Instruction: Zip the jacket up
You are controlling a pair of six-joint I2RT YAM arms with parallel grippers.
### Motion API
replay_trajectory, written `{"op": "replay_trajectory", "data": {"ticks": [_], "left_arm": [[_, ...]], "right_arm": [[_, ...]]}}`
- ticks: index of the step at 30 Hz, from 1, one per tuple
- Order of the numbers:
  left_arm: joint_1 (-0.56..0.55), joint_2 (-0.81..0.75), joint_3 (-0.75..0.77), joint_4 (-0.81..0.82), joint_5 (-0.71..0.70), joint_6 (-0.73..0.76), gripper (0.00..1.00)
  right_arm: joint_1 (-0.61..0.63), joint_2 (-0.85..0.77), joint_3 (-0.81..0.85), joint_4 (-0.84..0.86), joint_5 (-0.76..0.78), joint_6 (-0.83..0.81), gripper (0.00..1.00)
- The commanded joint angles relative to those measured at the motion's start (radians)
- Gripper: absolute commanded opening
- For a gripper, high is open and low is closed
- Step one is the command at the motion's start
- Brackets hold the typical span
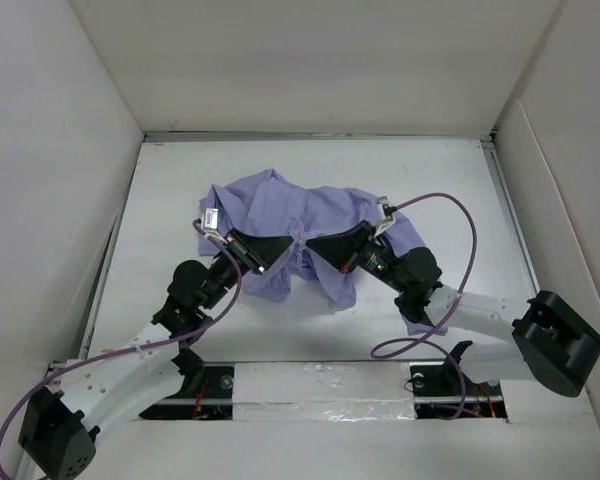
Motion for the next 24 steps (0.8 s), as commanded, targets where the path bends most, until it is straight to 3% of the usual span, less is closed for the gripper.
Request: {"op": "replay_trajectory", "data": {"ticks": [1,24], "left_arm": [[0.005,-0.015,-0.016,0.102,0.038,-0.016,0.0],[0.005,-0.013,-0.05,0.198,0.105,-0.035,0.0]], "right_arm": [[-0.002,0.002,0.048,0.096,-0.006,0.004,0.0],[-0.03,0.013,0.03,0.164,-0.059,0.053,0.0]]}}
